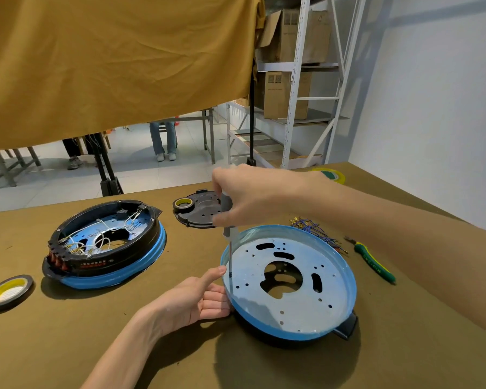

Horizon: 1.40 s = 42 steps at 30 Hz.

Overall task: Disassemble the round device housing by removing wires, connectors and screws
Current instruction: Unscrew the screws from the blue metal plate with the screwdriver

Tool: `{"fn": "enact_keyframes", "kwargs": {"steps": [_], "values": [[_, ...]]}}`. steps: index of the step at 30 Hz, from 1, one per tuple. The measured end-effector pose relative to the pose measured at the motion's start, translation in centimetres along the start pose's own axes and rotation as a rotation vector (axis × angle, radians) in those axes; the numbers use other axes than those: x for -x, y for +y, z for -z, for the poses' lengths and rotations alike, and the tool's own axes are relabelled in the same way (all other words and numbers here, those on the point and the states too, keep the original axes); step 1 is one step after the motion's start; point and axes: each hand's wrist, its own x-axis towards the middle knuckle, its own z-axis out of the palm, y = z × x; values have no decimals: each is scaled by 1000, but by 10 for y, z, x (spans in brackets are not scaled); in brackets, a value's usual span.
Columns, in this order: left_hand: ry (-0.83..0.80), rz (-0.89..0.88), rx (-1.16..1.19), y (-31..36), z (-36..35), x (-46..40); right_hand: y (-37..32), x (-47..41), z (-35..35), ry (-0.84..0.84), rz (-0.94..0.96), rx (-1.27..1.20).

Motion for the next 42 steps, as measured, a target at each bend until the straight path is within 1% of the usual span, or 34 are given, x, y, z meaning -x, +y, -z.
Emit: {"fn": "enact_keyframes", "kwargs": {"steps": [2,3,5,9,11,12,13,16,18,20,23,24,26,29,31,32,34,37,38,40,42], "values": [[5,-6,-8,0,0,1,-1,-3,-5,129,-33,144],[5,-7,-11,0,-1,1,-1,-5,-6,153,-36,156],[2,-6,-13,1,-1,2,3,-8,-7,114,-6,93],[2,-2,-5,2,-1,2,11,-6,1,-37,35,-64],[9,-1,-2,1,-1,1,13,-3,6,-119,44,-84],[10,1,0,1,-1,0,13,-2,5,-114,35,-67],[10,3,-1,1,0,0,12,-2,3,-73,20,-25],[1,4,-15,1,0,0,11,-3,-6,96,-29,203],[-1,-1,-11,1,0,1,10,-3,-8,103,2,235],[0,-3,-8,1,0,1,13,-4,-5,66,52,164],[-5,0,-9,2,-1,2,13,-1,0,-9,90,-61],[-4,-3,-7,2,-1,2,14,1,1,-30,103,-92],[-3,-9,-6,2,0,2,13,2,-2,-11,101,-76],[0,-15,-17,1,-1,1,9,1,-6,79,18,94],[-1,-13,-19,1,0,0,7,-1,-7,106,14,158],[-4,-11,-18,1,1,-1,6,-2,-7,92,45,149],[-12,-10,-16,0,2,-1,8,-2,-3,27,98,43],[-16,-18,-17,-1,3,-3,7,0,4,-91,144,-112],[-19,-20,-16,-2,4,-4,6,0,4,-97,149,-122],[-17,-23,-16,-3,4,-6,3,1,-2,-32,118,-52],[-14,-21,-12,-4,5,-7,-1,-1,-6,78,53,129]]}}
